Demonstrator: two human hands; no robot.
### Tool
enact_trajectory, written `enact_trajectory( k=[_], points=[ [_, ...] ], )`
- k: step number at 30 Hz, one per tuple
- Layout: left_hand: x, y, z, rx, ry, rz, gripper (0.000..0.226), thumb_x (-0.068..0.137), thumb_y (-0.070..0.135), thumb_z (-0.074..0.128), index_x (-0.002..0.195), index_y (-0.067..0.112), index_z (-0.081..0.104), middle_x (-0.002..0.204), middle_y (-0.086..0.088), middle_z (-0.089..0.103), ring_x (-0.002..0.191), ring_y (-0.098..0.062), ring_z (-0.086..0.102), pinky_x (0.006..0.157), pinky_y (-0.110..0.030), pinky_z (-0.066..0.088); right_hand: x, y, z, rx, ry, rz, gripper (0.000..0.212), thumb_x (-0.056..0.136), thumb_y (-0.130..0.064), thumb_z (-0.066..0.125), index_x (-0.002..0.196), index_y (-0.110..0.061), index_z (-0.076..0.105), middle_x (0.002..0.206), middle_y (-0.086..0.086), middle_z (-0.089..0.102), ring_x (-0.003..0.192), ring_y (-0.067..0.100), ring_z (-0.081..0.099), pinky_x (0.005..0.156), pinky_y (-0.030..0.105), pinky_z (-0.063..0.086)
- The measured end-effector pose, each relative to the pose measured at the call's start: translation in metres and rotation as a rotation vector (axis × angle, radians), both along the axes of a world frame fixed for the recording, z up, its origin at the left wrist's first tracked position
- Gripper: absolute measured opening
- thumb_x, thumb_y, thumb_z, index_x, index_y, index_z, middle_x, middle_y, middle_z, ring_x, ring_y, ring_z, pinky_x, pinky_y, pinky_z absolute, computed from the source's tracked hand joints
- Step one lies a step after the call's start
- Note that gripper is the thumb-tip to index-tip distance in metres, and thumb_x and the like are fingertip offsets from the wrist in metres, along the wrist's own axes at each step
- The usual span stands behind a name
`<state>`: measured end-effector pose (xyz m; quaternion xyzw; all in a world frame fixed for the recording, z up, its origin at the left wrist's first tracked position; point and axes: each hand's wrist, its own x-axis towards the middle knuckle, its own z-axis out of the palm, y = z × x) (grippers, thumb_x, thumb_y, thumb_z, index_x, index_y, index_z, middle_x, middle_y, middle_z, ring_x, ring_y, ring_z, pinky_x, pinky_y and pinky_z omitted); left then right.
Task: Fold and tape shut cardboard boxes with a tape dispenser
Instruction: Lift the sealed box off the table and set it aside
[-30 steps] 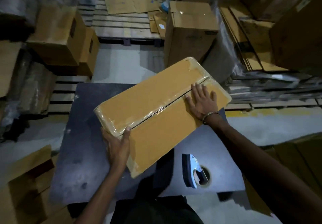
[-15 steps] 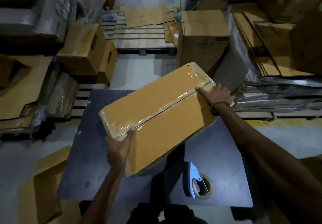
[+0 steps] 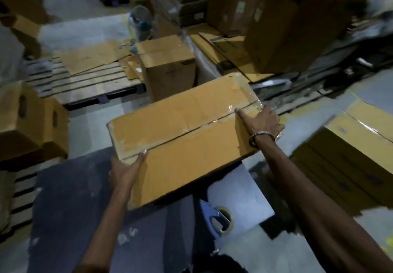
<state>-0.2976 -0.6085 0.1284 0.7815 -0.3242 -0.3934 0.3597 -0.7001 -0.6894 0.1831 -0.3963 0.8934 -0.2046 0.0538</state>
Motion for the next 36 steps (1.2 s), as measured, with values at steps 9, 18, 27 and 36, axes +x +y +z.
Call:
enact_trajectory(
  k=[9, 18, 27, 36],
  points=[
    [-0.194, -0.087, 0.056, -0.124, -0.075, -0.534, 0.111, 0.044, 0.099, 0.075, 0.132, 0.036, 0.053, 0.127, 0.000, 0.068, 0.113, -0.032, 0.065, 0.096, -0.056, 0.056, -0.185, 0.128, 0.041, -0.085, -0.009, -0.491, 0.114, 0.066, -0.099, 0.048, 0.142, -0.013, 0.048, 0.137, 0.020, 0.059, 0.128, 0.041, 0.052, 0.105, 0.057, 0.034],
    [-0.452, -0.138, 0.127, -0.276, -0.033, -0.906, 0.099, 0.063, 0.085, 0.080, 0.144, 0.038, 0.049, 0.137, 0.000, 0.063, 0.120, -0.029, 0.062, 0.102, -0.059, 0.053, -0.392, 0.206, 0.068, -0.134, -0.057, -0.711, 0.112, 0.069, -0.098, 0.045, 0.141, -0.012, 0.049, 0.136, 0.022, 0.060, 0.128, 0.042, 0.055, 0.105, 0.054, 0.038],
    [-0.686, -0.157, 0.124, -0.225, 0.174, -1.064, 0.094, 0.055, 0.062, 0.099, 0.136, 0.031, 0.062, 0.119, 0.001, 0.075, 0.104, -0.022, 0.074, 0.088, -0.050, 0.063, -0.550, 0.273, 0.079, -0.160, -0.019, -0.865, 0.105, 0.075, -0.092, 0.051, 0.140, -0.009, 0.054, 0.128, 0.022, 0.067, 0.115, 0.044, 0.063, 0.089, 0.049, 0.051],
    [-0.847, -0.203, 0.123, -0.208, 0.118, -1.284, 0.048, 0.075, 0.053, 0.091, 0.111, 0.031, 0.068, 0.100, 0.012, 0.071, 0.091, -0.012, 0.070, 0.071, -0.031, 0.055, -0.655, 0.266, 0.076, -0.124, 0.012, -0.964, 0.090, 0.081, -0.085, 0.050, 0.133, -0.012, 0.062, 0.122, 0.020, 0.069, 0.111, 0.042, 0.065, 0.082, 0.045, 0.048]
  ],
)
